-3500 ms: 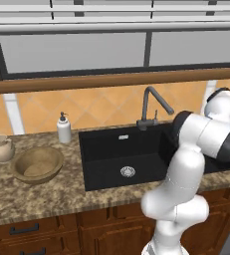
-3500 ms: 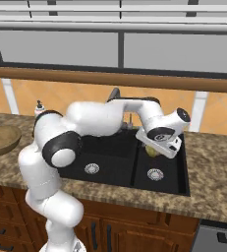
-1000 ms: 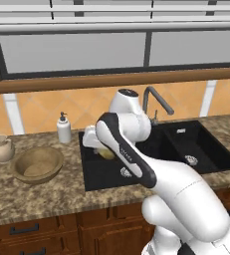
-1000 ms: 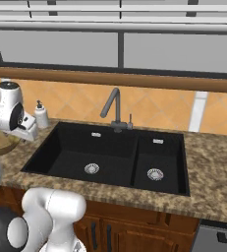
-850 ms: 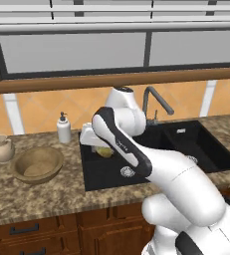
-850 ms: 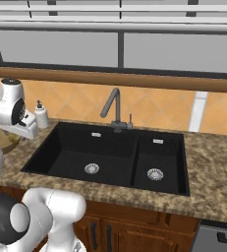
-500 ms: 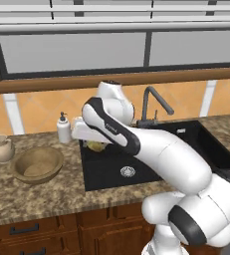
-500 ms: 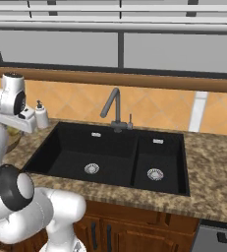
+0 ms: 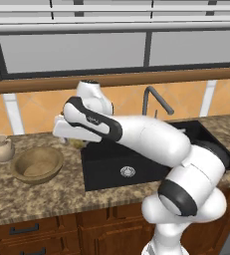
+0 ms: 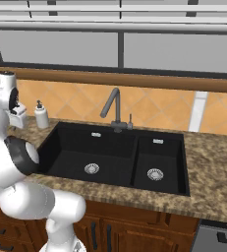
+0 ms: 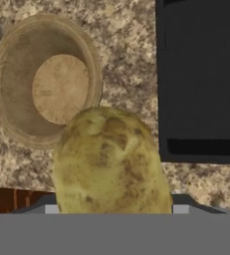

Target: Pick the potato from the sink and place it in the bowl. Then pick the bowl and place it in the microwave. Then close the microwave door and press the start button.

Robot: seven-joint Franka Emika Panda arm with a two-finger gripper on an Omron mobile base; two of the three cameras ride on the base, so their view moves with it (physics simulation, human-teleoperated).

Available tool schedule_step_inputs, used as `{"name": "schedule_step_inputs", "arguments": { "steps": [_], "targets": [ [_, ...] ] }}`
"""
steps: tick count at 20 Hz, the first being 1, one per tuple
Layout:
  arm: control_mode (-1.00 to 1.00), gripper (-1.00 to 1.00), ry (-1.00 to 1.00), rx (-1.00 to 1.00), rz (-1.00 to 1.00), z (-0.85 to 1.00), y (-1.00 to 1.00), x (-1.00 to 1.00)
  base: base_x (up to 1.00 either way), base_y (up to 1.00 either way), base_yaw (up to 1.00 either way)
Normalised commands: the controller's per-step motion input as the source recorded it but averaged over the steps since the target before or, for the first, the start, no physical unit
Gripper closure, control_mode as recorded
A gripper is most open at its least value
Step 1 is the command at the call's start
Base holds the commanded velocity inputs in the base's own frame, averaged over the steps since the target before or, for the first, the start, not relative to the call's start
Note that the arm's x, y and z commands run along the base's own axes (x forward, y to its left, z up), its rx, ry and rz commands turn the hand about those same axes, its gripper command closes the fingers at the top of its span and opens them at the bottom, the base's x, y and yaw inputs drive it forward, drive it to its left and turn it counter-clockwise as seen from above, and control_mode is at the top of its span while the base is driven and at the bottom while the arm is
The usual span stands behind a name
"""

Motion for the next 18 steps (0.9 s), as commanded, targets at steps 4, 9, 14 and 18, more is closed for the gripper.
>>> {"name": "schedule_step_inputs", "arguments": {
  "steps": [4, 9, 14, 18],
  "targets": [
    [-1.00, 1.00, 0.05, 0.00, 0.00, -0.22, 0.54, 0.31, 0.00, 0.00, 0.00],
    [-1.00, 1.00, 0.06, -0.02, 0.00, -0.28, 0.77, 0.24, 0.00, 0.00, 0.00],
    [-1.00, 1.00, 0.00, -0.09, -0.05, -0.21, 0.50, 0.22, 0.00, 0.00, 0.00],
    [-1.00, 1.00, 0.04, -0.04, -0.01, -0.18, 0.17, 0.42, 0.00, 0.00, 0.00]
  ]
}}
